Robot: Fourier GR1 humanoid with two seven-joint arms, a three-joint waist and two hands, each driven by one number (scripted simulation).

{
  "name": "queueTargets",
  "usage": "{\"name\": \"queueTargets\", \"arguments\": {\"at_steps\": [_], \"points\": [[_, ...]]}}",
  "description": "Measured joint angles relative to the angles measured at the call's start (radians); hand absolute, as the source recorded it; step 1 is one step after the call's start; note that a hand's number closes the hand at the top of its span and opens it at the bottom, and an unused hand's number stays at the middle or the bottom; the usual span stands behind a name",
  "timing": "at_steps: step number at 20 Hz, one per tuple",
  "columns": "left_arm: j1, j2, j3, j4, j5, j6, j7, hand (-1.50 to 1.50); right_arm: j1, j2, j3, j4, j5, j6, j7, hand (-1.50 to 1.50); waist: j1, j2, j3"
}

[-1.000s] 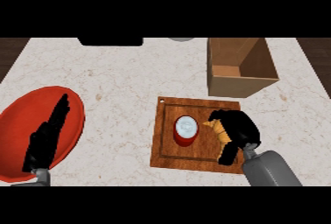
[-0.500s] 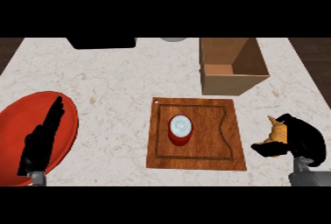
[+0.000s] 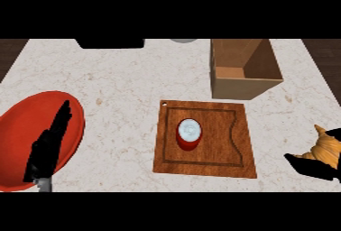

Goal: Pick the croissant from the cutting board and place it in the cardboard box

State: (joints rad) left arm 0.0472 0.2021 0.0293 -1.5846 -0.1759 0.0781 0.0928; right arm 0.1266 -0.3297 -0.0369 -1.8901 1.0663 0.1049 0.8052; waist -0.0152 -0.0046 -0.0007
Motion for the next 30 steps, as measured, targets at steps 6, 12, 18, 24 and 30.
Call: {"name": "queueTargets", "arguments": {"at_steps": [6, 12, 18, 24, 30], "points": [[-0.009, 0.003, 0.003, 0.009, -0.002, -0.006, -0.005, 0.00, -0.068, 0.029, -0.012, -0.170, -0.077, -0.076, -0.068, 1.50, 0.007, 0.001, 0.001], [-0.038, 0.006, 0.010, 0.017, -0.002, -0.019, 0.006, 0.00, -0.241, 0.041, -0.005, -0.211, -0.135, -0.056, -0.074, 1.50, 0.018, 0.004, 0.000], [-0.054, -0.004, 0.012, 0.031, -0.002, -0.032, 0.005, 0.00, -0.491, 0.062, 0.007, -0.070, -0.124, -0.025, -0.025, 1.50, 0.024, 0.006, 0.000], [-0.039, -0.007, 0.020, 0.039, -0.008, -0.035, -0.021, 0.00, -0.740, 0.062, -0.036, 0.203, -0.132, -0.018, -0.013, 1.50, 0.031, 0.007, 0.000], [-0.058, -0.020, 0.013, 0.039, -0.021, -0.030, -0.006, 0.00, -0.902, 0.077, -0.073, 0.535, -0.134, -0.099, -0.084, 1.50, 0.036, 0.009, 0.000]]}}
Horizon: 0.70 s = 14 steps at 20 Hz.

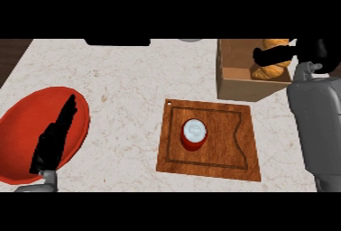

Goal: Pick the croissant from the cutting board and place it in the cardboard box

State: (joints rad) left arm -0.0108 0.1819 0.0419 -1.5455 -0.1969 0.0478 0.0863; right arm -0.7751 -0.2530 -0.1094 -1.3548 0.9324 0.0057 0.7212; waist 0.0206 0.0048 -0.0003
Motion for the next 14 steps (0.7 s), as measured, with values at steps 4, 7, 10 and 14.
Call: {"name": "queueTargets", "arguments": {"at_steps": [4, 7, 10, 14], "points": [[0.006, -0.005, -0.001, 0.019, -0.006, -0.001, -0.027, 0.00, -0.070, 0.017, -0.020, 0.212, 0.004, -0.073, -0.057, 1.50, 0.002, 0.001, 0.000], [0.008, -0.001, 0.007, 0.001, 0.002, -0.010, -0.015, 0.00, -0.105, 0.020, -0.041, 0.359, 0.003, -0.119, -0.098, 1.50, 0.004, 0.002, 0.000], [-0.004, 0.007, 0.015, 0.008, 0.007, -0.019, -0.011, 0.00, -0.154, 0.021, -0.083, 0.515, -0.005, -0.183, -0.126, -1.50, 0.009, 0.005, 0.001], [-0.011, -0.001, 0.014, 0.019, 0.003, -0.018, -0.016, 0.00, -0.201, 0.016, -0.135, 0.694, -0.028, -0.275, -0.199, -1.50, 0.012, 0.007, 0.001]]}}
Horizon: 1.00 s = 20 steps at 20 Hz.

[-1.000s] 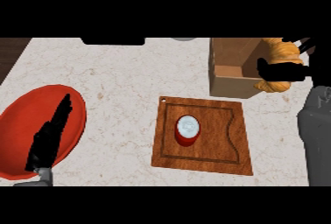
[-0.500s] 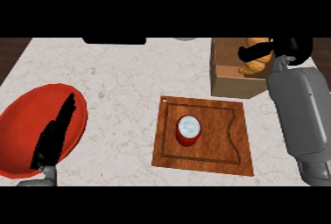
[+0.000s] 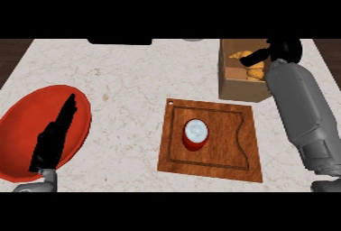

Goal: Pick the croissant from the cutting board and place it in the cardboard box

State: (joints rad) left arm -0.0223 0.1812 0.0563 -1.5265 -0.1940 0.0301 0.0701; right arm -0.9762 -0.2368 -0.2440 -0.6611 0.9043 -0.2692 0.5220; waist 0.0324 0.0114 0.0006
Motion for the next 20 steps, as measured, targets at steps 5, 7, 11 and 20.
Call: {"name": "queueTargets", "arguments": {"at_steps": [5, 7, 11, 20], "points": [[0.006, -0.010, -0.014, -0.023, -0.009, 0.001, 0.009, 0.00, -0.050, 0.007, -0.062, 0.138, -0.037, -0.140, -0.094, -1.50, 0.008, 0.003, 0.001], [0.001, -0.003, -0.005, -0.021, -0.004, -0.004, 0.012, 0.00, -0.053, 0.010, -0.094, 0.142, -0.068, -0.200, -0.143, -1.50, 0.007, 0.003, 0.001], [0.006, 0.001, 0.000, -0.026, 0.002, -0.011, 0.008, 0.00, -0.052, -0.002, -0.170, 0.116, -0.138, -0.332, -0.227, -1.50, 0.006, 0.003, 0.001], [0.031, -0.005, 0.007, -0.043, -0.007, 0.002, 0.028, 0.00, 0.019, -0.042, -0.327, -0.056, -0.374, -0.376, -0.401, -1.50, -0.030, -0.012, 0.000]]}}
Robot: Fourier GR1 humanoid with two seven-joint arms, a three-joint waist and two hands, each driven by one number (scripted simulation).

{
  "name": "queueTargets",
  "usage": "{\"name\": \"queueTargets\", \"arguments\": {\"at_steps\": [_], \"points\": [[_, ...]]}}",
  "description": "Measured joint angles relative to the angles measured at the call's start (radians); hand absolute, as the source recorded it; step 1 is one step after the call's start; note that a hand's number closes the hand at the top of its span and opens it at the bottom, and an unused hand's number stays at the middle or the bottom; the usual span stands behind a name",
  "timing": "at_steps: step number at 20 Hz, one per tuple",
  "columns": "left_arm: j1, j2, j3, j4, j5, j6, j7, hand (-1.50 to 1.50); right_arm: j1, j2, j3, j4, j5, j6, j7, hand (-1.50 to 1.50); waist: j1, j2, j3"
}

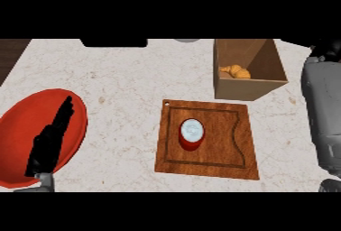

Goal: Pick the croissant from the cutting board and place it in the cardboard box

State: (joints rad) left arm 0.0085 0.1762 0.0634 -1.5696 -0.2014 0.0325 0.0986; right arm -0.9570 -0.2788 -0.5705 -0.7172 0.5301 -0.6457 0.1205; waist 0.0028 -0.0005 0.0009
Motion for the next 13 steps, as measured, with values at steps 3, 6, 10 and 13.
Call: {"name": "queueTargets", "arguments": {"at_steps": [3, 6, 10, 13], "points": [[0.003, -0.008, -0.001, -0.009, -0.002, 0.006, 0.009, 0.00, 0.075, -0.033, -0.036, -0.081, -0.049, 0.002, -0.017, -1.50, -0.011, -0.003, 0.000], [0.021, -0.001, 0.011, -0.003, 0.002, 0.002, -0.005, 0.00, 0.176, -0.059, -0.064, -0.191, -0.099, 0.037, -0.010, -1.50, -0.022, -0.007, -0.001], [0.038, -0.004, 0.011, -0.014, 0.003, 0.000, -0.005, 0.00, 0.342, -0.083, -0.102, -0.375, -0.185, 0.126, -0.003, -1.50, -0.029, -0.009, -0.001], [0.031, -0.010, 0.009, -0.018, 0.000, 0.002, 0.008, 0.00, 0.473, -0.092, -0.119, -0.533, -0.242, 0.206, 0.033, -1.50, -0.031, -0.009, -0.001]]}}
